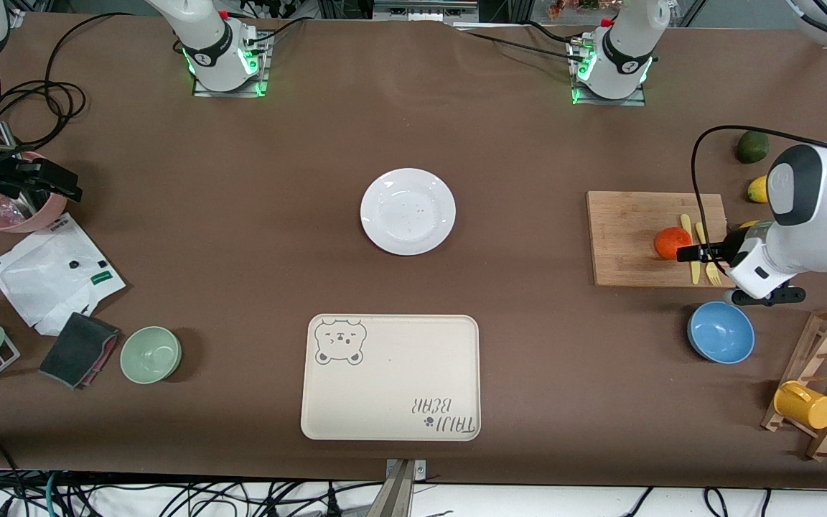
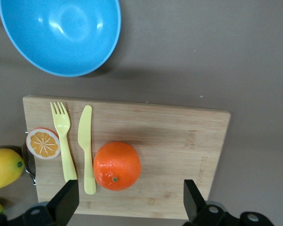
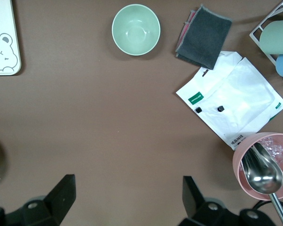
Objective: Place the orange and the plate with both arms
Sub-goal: 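Lower the left gripper onto the orange on the cutting board and grasp it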
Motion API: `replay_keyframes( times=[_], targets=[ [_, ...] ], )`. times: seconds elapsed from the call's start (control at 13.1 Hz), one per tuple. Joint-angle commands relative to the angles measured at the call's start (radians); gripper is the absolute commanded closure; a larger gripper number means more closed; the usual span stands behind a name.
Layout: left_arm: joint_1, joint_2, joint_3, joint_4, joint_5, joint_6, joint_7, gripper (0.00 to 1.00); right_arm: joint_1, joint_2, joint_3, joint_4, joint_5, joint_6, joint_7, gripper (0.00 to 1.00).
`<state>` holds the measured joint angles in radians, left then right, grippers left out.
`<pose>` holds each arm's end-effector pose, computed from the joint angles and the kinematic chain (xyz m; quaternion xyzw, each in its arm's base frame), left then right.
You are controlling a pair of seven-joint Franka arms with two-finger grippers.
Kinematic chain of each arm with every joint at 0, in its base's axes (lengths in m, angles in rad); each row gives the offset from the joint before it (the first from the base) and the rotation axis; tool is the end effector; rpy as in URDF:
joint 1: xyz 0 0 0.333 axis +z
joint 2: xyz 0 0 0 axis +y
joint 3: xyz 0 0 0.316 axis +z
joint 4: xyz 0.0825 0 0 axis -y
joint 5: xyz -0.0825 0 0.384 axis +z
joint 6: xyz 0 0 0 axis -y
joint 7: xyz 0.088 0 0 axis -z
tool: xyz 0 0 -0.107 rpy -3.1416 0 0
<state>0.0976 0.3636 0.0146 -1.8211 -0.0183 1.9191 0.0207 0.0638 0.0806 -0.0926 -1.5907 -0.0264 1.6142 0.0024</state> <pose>0.6041 0.0663 0.3189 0.9900 0.0494 -0.1317 0.0143 0.5794 -0.0175 0.5733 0.9993 -0.0146 -0.0286 0.0165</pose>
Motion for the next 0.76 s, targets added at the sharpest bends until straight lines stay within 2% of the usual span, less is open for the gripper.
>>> replay_keyframes(
  times=[0.0, 0.31, 0.69],
  targets=[
    [0.013, -0.028, -0.002, -0.13, 0.021, 0.102, -0.005, 0.04, 0.002, -0.025, 0.002, -0.02, 0.002, -0.005, 0.013, 0.0],
    [0.013, -0.032, -0.004, -0.288, 0.135, 0.321, -0.005, 0.03, 0.002, -0.025, 0.001, -0.02, 0.002, -0.005, 0.013, 0.0],
    [0.013, -0.029, -0.007, -0.311, 0.136, 0.339, -0.007, 0.03, 0.002, -0.025, 0.001, -0.02, 0.002, -0.005, 0.013, 0.0]
  ],
)
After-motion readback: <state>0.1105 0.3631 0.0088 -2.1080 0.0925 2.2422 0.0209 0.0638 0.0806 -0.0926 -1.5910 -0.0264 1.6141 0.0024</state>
